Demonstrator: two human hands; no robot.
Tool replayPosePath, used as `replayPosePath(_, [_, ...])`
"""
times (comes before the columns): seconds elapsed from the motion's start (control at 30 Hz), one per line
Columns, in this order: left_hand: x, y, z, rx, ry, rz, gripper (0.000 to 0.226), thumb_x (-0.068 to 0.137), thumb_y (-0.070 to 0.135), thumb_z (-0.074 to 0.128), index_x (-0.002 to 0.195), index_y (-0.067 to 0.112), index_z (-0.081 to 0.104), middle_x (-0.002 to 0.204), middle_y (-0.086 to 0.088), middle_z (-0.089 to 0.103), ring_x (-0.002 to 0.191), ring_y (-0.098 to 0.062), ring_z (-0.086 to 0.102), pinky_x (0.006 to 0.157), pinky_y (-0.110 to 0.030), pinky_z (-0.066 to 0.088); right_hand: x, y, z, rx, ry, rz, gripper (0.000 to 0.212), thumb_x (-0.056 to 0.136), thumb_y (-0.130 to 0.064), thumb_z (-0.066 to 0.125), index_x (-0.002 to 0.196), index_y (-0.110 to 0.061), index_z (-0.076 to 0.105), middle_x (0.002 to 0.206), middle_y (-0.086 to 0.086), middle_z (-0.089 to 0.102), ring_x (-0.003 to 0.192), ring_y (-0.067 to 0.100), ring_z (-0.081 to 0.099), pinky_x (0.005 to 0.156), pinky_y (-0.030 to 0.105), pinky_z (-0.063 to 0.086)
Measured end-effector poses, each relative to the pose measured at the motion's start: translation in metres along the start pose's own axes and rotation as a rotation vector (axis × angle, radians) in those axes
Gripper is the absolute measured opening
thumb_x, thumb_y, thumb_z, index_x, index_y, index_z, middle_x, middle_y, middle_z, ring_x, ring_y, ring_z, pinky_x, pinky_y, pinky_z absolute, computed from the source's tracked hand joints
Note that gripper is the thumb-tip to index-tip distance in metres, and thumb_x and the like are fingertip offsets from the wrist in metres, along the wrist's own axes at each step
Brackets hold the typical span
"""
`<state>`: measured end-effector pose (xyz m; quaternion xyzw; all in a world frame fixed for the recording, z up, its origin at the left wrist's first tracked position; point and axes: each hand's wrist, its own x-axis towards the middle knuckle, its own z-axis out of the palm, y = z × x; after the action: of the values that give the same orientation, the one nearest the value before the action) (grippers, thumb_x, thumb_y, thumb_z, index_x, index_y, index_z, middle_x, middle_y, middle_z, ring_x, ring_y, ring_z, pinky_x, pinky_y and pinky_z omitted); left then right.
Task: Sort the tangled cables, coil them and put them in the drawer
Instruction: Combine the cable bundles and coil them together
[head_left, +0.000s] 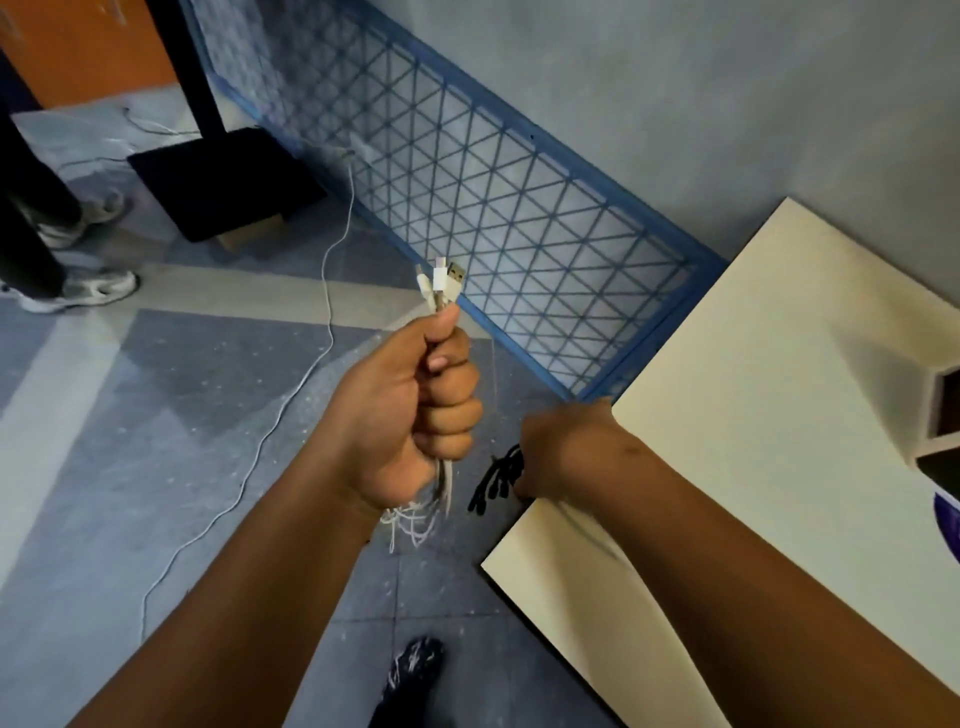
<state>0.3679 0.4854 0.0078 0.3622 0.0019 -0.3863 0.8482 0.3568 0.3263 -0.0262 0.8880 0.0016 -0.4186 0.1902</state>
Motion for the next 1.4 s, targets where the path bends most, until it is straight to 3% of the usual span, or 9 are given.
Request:
replayPosePath(0.23, [0.011, -0.005, -0.008, 0.000, 0.036, -0.009, 0.039, 0.096, 0.039, 0.039, 0.060, 0.022, 0.035, 0.047, 0.010, 0.021, 0.045, -0.008, 0.006, 0.037, -0.016, 0.011, 0.024, 0.004, -0.003, 0.135, -0.061, -0.091, 0.030, 0.095, -0.015, 0.054, 0.123, -0.006, 0.059, 0.098, 0.005, 0.058, 0.095, 0.024, 0.056, 0.084, 0.036, 0.048])
replayPosePath(0.33, [0.017, -0.007, -0.011, -0.015, 0.075, -0.028, 0.038, 0.096, 0.038, 0.039, 0.061, 0.022, 0.037, 0.047, 0.010, 0.022, 0.045, -0.008, 0.007, 0.037, -0.017, 0.010, 0.023, 0.019, 0.008, 0.597, 0.063, -0.072, 0.049, 0.092, -0.014, 0.059, 0.139, -0.012, 0.045, 0.121, 0.011, 0.062, 0.104, 0.026, 0.062, 0.087, 0.037, 0.054])
replayPosePath(0.43, [0.021, -0.010, -0.012, -0.051, 0.130, -0.070, 0.036, 0.098, 0.038, 0.038, 0.066, 0.021, 0.042, 0.046, 0.011, 0.022, 0.043, -0.007, 0.007, 0.036, -0.017, 0.011, 0.008, 0.031, 0.017, 1.282, 0.226, -0.137, 0.058, 0.093, -0.013, 0.062, 0.144, -0.021, 0.035, 0.094, 0.010, 0.070, 0.078, 0.022, 0.068, 0.078, 0.044, 0.059])
replayPosePath(0.57, [0.026, -0.021, -0.009, -0.028, 0.191, -0.121, 0.035, 0.100, 0.037, 0.038, 0.077, 0.016, 0.053, 0.048, 0.010, 0.020, 0.036, -0.002, 0.016, 0.034, -0.017, 0.012, -0.022, 0.040, 0.013, 1.715, 0.380, -0.201, 0.046, 0.098, -0.012, 0.057, 0.140, -0.021, 0.039, 0.075, 0.003, 0.065, 0.050, 0.010, 0.053, 0.051, 0.023, 0.048])
replayPosePath(0.83, [0.031, -0.049, 0.036, 0.037, 0.141, -0.176, 0.046, 0.091, 0.054, 0.047, 0.094, 0.010, 0.058, 0.054, 0.006, 0.034, 0.042, -0.007, 0.031, 0.043, -0.019, 0.022, -0.057, 0.021, 0.010, 1.628, 0.962, -0.206, 0.023, 0.097, -0.013, 0.056, 0.116, -0.023, 0.047, 0.087, -0.006, 0.065, 0.077, 0.004, 0.066, 0.064, 0.015, 0.048])
replayPosePath(0.9, [0.029, -0.050, 0.048, -0.016, 0.068, -0.139, 0.053, 0.086, 0.057, 0.047, 0.100, 0.010, 0.068, 0.077, 0.000, 0.069, 0.068, -0.014, 0.068, 0.057, -0.020, 0.049, -0.063, 0.013, 0.014, 1.578, 1.006, -0.192, 0.023, 0.097, -0.013, 0.057, 0.116, -0.021, 0.048, 0.088, -0.012, 0.065, 0.082, 0.003, 0.064, 0.068, 0.016, 0.051])
replayPosePath(1.0, [0.027, -0.047, 0.059, -0.057, 0.070, -0.043, 0.047, 0.080, 0.052, 0.055, 0.105, 0.015, 0.072, 0.102, -0.007, 0.075, 0.100, -0.015, 0.071, 0.075, -0.023, 0.057, -0.071, 0.002, 0.020, 1.495, 1.035, -0.181, 0.023, 0.098, -0.016, 0.055, 0.119, -0.020, 0.046, 0.087, -0.017, 0.065, 0.085, 0.000, 0.064, 0.067, 0.022, 0.053])
replayPosePath(1.3, [0.028, -0.044, 0.063, 0.083, 0.150, 0.045, 0.030, 0.072, 0.037, 0.068, 0.090, 0.013, 0.063, 0.071, 0.001, 0.069, 0.071, -0.010, 0.070, 0.063, -0.021, 0.054, -0.081, -0.010, 0.031, 1.307, 1.069, -0.217, 0.016, 0.097, -0.025, 0.044, 0.107, -0.030, 0.032, 0.081, -0.012, 0.060, 0.070, 0.011, 0.062, 0.054, 0.039, 0.049])
replayPosePath(1.4, [0.027, -0.046, 0.065, 0.076, 0.162, 0.067, 0.021, 0.071, 0.033, 0.069, 0.081, 0.018, 0.061, 0.062, 0.006, 0.065, 0.062, -0.007, 0.066, 0.058, -0.020, 0.052, -0.084, -0.012, 0.033, 1.195, 1.040, -0.200, 0.015, 0.092, -0.031, 0.036, 0.104, -0.032, 0.027, 0.073, -0.012, 0.051, 0.058, 0.010, 0.053, 0.045, 0.030, 0.036])
